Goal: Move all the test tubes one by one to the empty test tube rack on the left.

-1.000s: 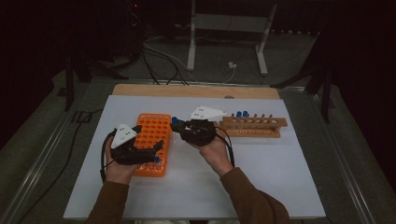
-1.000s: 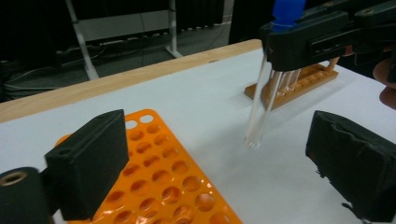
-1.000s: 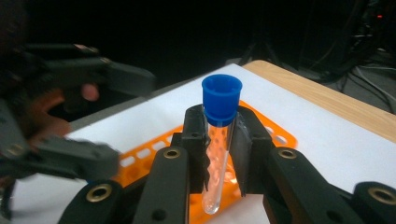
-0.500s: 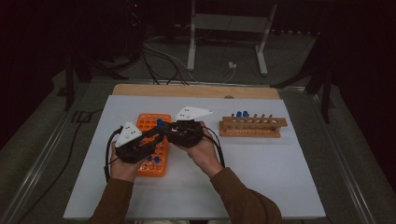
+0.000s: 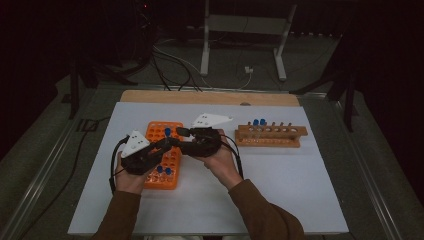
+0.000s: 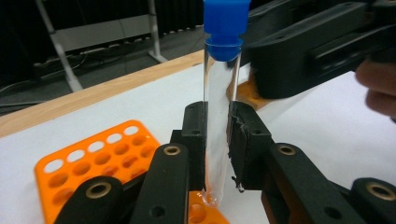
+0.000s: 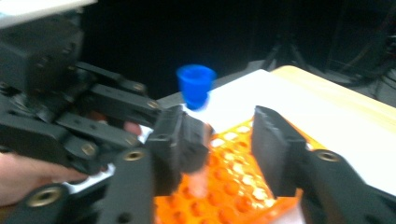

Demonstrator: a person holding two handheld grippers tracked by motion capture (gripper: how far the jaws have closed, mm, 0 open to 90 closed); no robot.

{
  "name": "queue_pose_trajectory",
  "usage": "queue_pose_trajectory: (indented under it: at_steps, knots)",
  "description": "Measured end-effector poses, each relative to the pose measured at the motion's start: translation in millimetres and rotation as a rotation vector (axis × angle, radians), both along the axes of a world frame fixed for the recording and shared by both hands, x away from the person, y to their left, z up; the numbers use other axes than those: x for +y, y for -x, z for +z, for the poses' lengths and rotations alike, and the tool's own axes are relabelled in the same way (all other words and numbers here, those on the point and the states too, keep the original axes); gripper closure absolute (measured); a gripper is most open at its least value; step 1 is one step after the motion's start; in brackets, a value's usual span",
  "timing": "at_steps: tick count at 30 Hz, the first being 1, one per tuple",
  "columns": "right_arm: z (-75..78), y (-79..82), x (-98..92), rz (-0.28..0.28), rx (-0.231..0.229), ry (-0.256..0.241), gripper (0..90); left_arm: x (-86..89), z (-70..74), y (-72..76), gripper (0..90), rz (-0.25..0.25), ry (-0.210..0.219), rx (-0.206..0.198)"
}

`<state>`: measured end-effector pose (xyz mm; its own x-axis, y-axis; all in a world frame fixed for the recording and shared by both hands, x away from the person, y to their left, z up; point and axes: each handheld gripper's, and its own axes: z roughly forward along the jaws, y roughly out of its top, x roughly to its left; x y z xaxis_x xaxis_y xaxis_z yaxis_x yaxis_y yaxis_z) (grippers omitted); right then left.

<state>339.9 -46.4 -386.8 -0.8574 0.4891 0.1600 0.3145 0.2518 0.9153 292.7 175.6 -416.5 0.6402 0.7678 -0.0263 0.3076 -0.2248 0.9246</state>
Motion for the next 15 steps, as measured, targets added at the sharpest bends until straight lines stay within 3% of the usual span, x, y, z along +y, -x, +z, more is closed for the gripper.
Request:
queue_pose_trajectory:
  at_steps: [6,15]
  knots:
    - [-7.4,-5.5,-19.9,-0.078,0.007,0.041,20.4,13.2,-6.4,2.6,77.9,0.028,0.013,0.018]
    - [-19.1,-10.0,-51.6,-0.174,0.020,0.074,8.1,32.8,-19.0,10.8,77.9,0.045,0.046,0.046]
